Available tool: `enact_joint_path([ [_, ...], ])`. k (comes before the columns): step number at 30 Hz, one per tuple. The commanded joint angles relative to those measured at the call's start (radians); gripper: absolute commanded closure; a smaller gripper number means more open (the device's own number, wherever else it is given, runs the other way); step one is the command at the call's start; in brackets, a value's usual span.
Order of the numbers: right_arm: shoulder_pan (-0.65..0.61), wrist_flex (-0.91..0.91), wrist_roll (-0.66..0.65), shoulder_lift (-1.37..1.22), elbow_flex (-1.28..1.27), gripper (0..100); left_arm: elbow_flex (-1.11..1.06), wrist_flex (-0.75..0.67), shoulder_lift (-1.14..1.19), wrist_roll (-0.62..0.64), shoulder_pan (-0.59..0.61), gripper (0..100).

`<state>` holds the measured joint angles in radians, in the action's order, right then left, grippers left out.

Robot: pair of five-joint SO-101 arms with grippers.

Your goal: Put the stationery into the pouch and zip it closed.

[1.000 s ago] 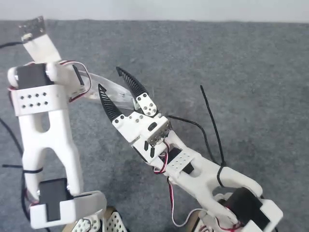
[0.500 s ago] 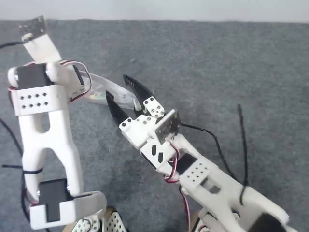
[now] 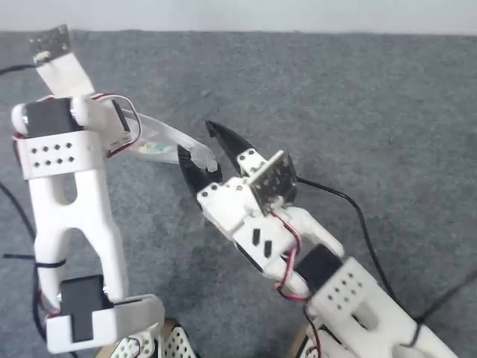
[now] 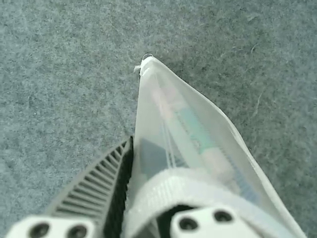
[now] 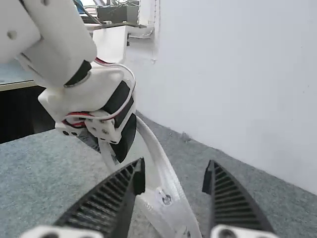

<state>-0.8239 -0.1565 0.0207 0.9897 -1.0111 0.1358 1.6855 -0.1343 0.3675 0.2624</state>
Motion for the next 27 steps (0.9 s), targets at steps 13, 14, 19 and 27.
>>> enact_joint_path([
  [13, -0.004, -0.165, 0.017, 0.375, -0.236, 81.9, -0.028, -0.04, -0.002, -0.008, 0.0, 99],
  [14, -0.001, -0.14, 0.017, 0.374, -0.261, 81.9, -0.036, -0.051, -0.002, -0.008, 0.0, 99],
  [19, 0.001, 0.004, 0.011, 0.328, -0.362, 81.9, -0.044, -0.058, -0.008, -0.008, -0.002, 99],
  [27, 0.015, 0.222, 0.008, 0.097, -0.364, 81.9, -0.045, -0.055, -0.009, -0.008, -0.002, 99],
])
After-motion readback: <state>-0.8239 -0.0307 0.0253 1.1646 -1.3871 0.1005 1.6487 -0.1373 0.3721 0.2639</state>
